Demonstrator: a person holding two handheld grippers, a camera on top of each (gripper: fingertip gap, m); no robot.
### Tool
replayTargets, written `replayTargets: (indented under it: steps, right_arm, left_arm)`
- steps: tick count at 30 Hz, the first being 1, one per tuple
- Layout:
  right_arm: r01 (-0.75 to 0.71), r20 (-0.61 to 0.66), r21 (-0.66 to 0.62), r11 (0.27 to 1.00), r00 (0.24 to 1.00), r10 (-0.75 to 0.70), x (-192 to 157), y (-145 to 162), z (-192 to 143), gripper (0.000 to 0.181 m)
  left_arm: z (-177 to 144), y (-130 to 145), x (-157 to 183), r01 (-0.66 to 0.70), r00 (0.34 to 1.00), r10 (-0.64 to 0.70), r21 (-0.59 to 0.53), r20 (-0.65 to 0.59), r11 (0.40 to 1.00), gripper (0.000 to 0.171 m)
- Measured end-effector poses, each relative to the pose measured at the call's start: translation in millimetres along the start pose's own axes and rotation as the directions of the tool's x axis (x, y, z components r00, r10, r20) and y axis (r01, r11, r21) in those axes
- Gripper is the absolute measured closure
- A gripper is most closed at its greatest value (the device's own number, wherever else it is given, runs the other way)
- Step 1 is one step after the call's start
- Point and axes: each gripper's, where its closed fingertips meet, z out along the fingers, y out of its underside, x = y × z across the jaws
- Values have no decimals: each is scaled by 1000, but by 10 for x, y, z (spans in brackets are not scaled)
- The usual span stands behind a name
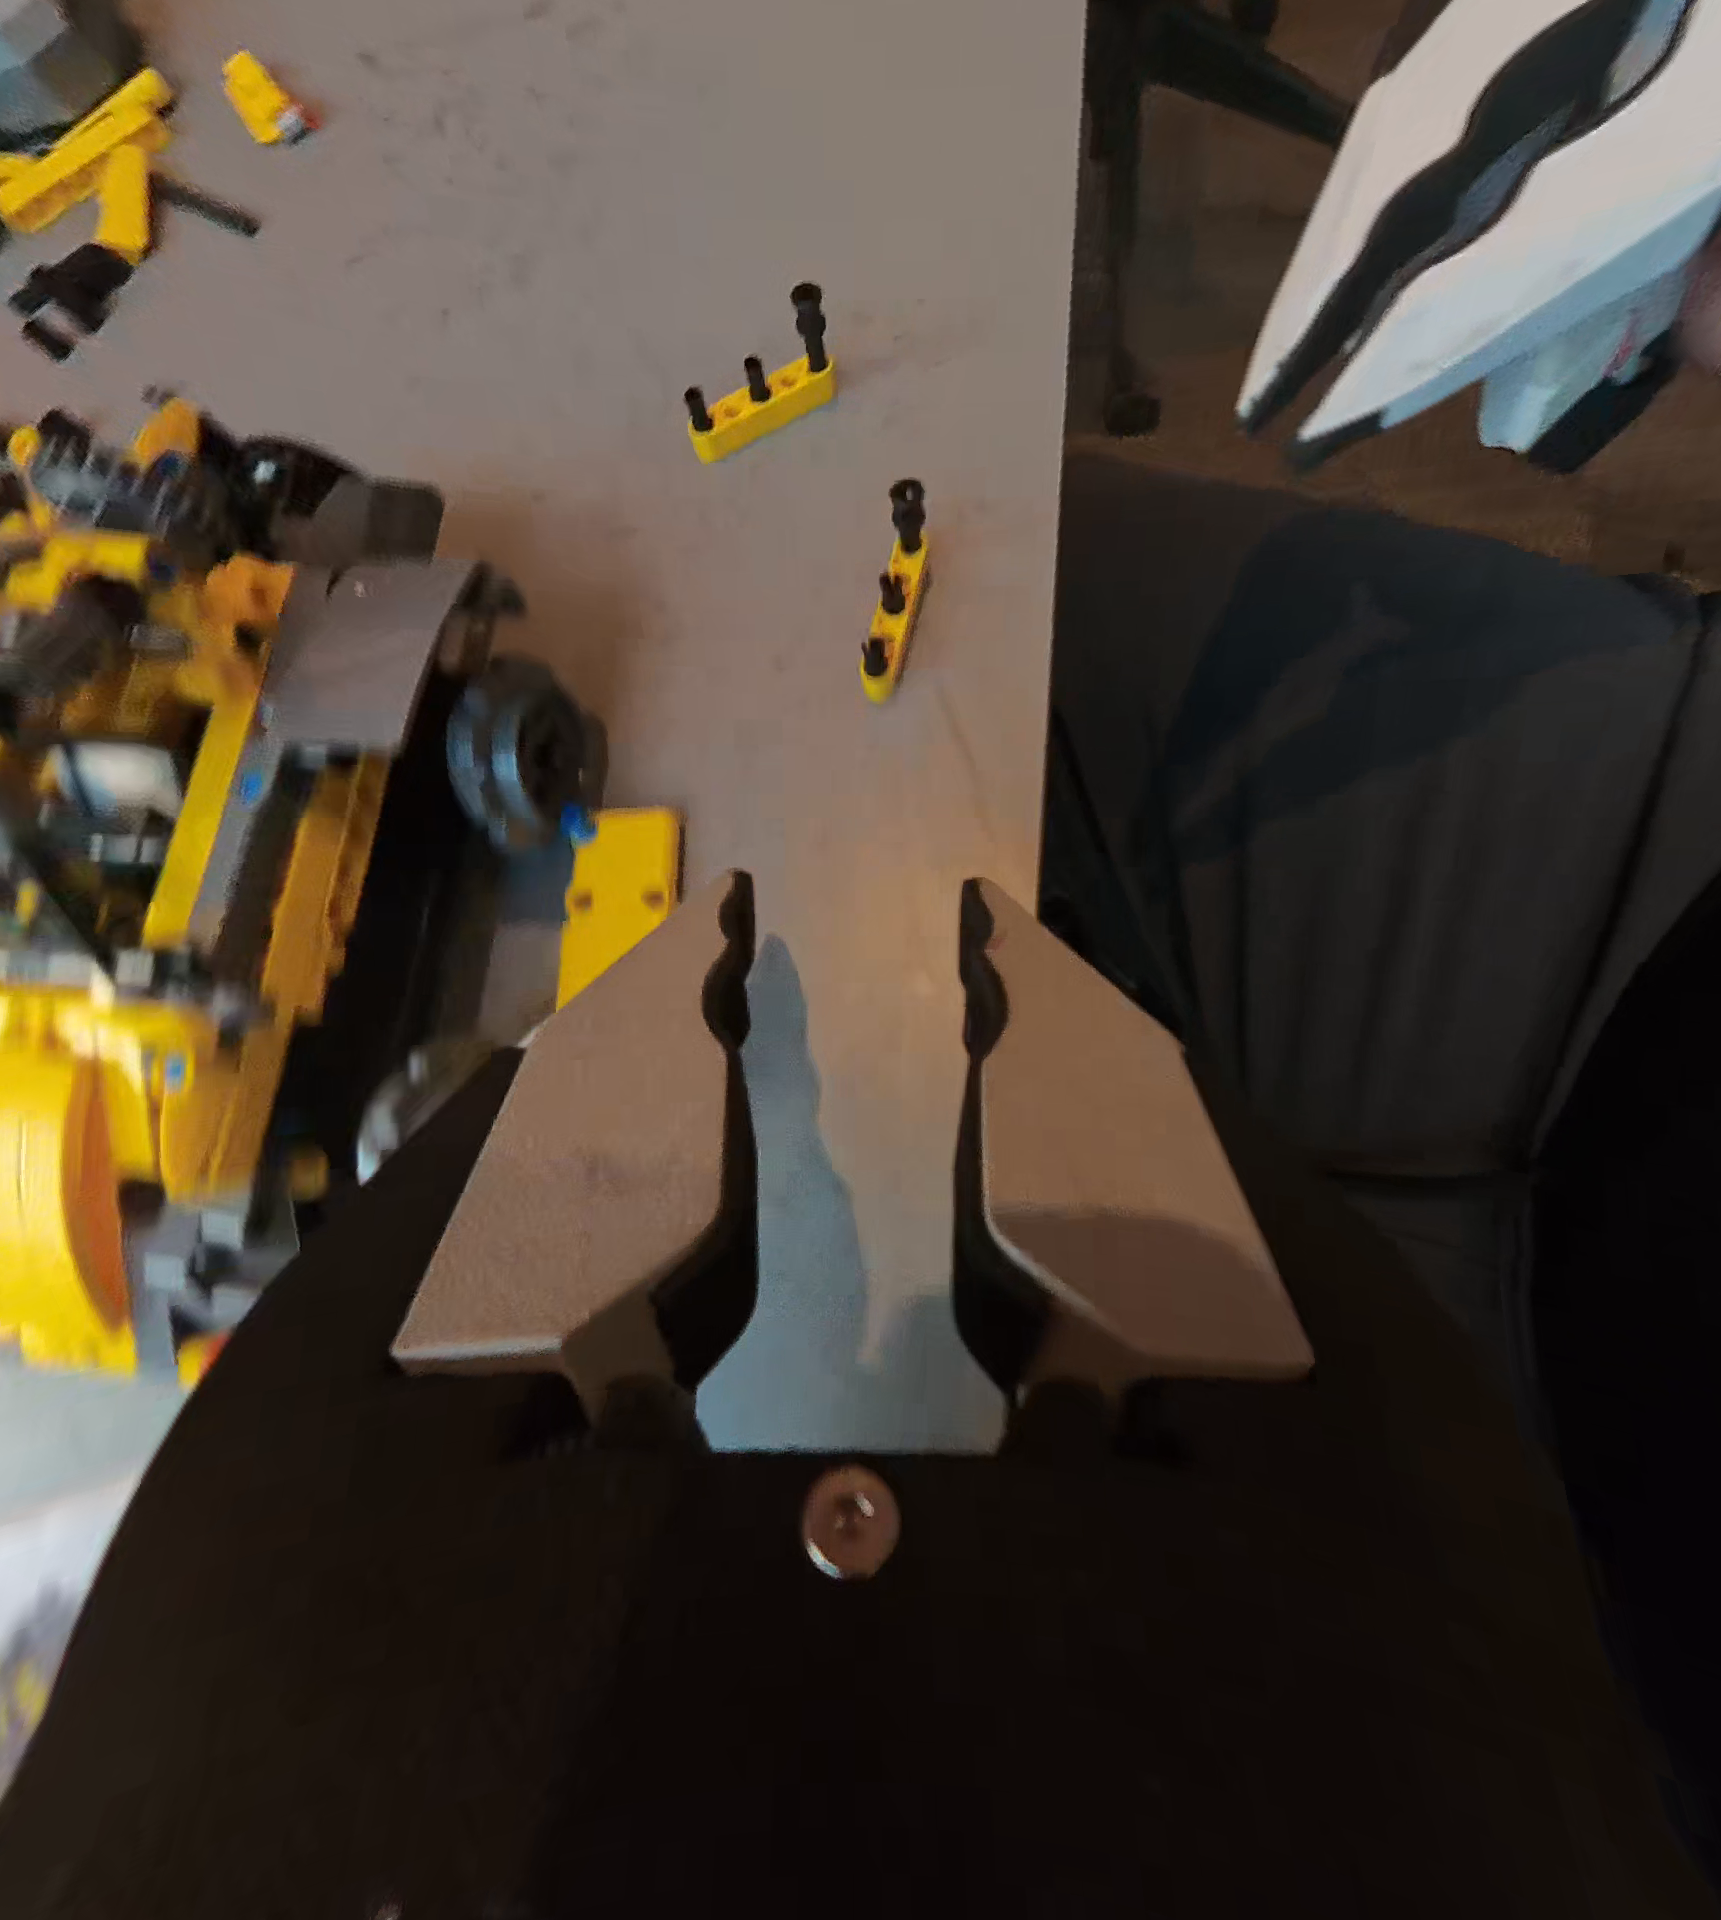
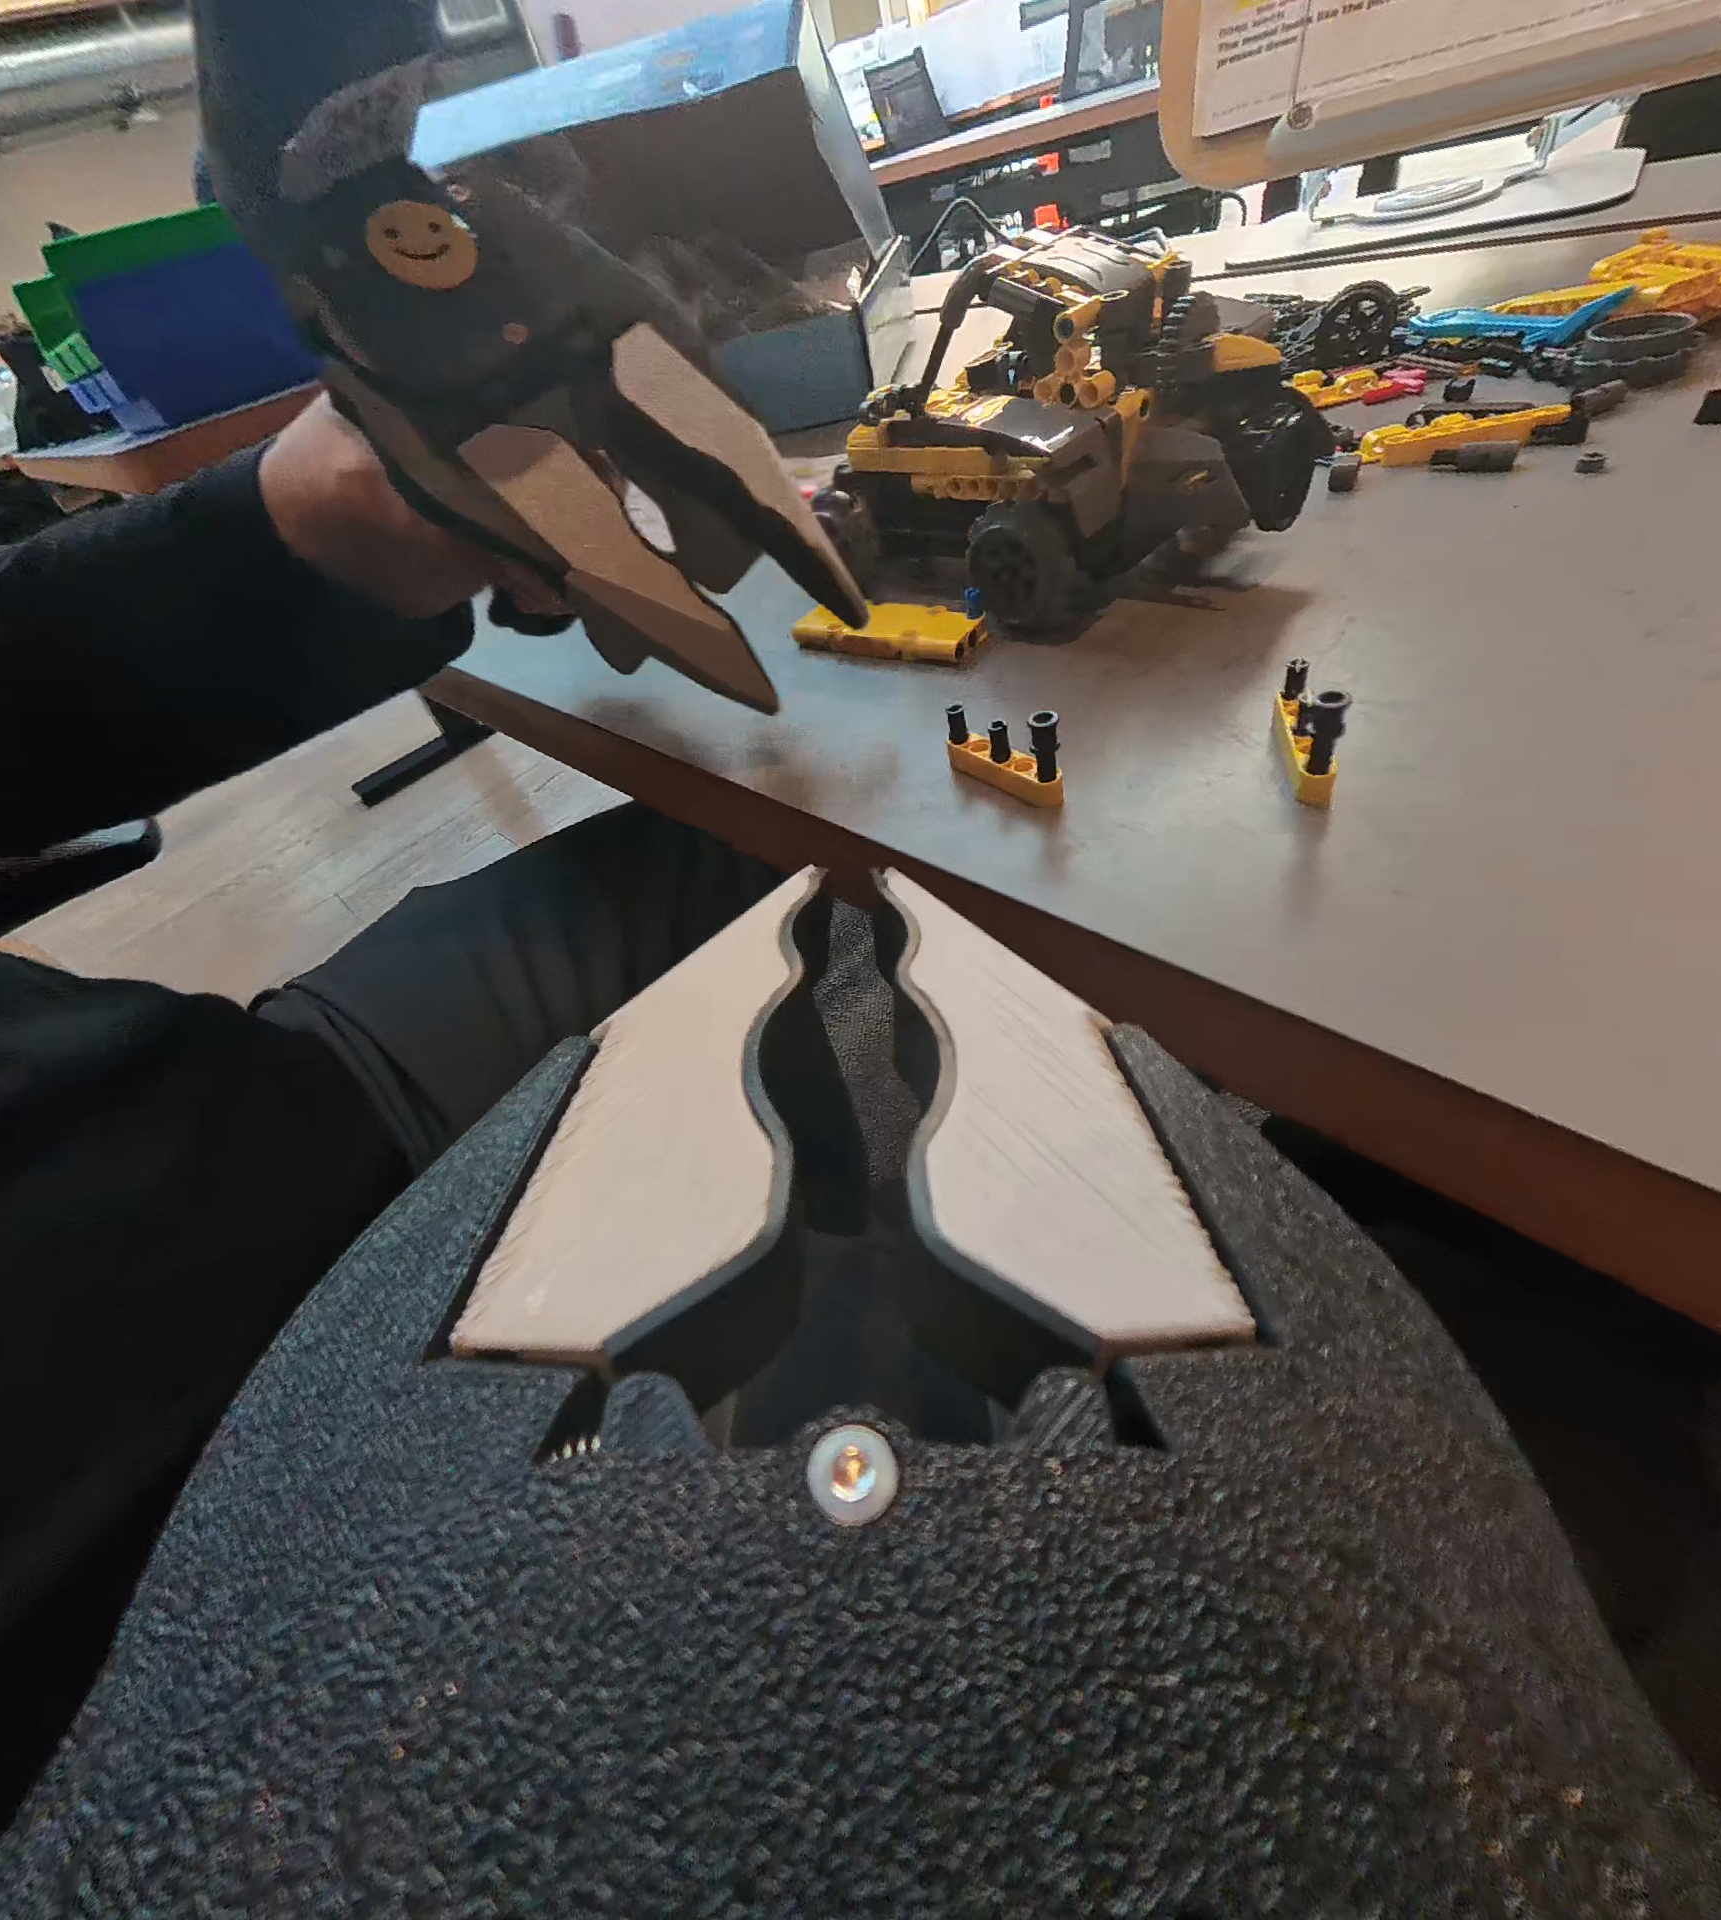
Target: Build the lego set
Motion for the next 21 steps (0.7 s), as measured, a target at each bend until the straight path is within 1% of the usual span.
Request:
replayTargets:
  steps: [2,4,7,9,11,12,14,17,20,21]
  right_arm:
    - [-20,35,7,1000,999,20,-66,-4,74,172]
    - [-33,100,5,999,994,33,-211,4,166,168]
    - [37,179,-8,999,983,-35,-461,-1,318,167]
    - [103,207,-12,995,973,-98,-588,-17,424,167]
    - [173,201,-21,985,966,-165,-633,-6,531,167]
    - [197,201,-34,980,962,-186,-645,11,574,167]
    - [224,204,-43,974,956,-211,-664,23,630,167]
    - [235,190,-47,971,956,-223,-625,19,666,168]
    - [220,171,-40,975,963,-211,-562,-15,663,168]
    - [213,166,-39,976,965,-204,-544,-25,660,168]
  left_arm:
    - [-265,143,83,75,997,-76,29,6,997,128]
    - [-505,297,208,147,989,-148,71,10,987,128]
    - [-740,522,482,258,965,-261,144,6,955,132]
    - [-784,658,684,291,954,-299,192,11,937,135]
    - [-756,841,808,275,953,-295,209,71,938,143]
    - [-738,913,876,262,956,-283,200,83,944,147]
    - [-726,979,971,227,966,-242,151,89,962,145]
    - [-691,1048,956,155,974,-171,110,149,982,149]
    - [-608,1113,1025,156,979,-163,65,123,986,150]
    - [-587,1140,1036,147,981,-152,51,121,988,152]
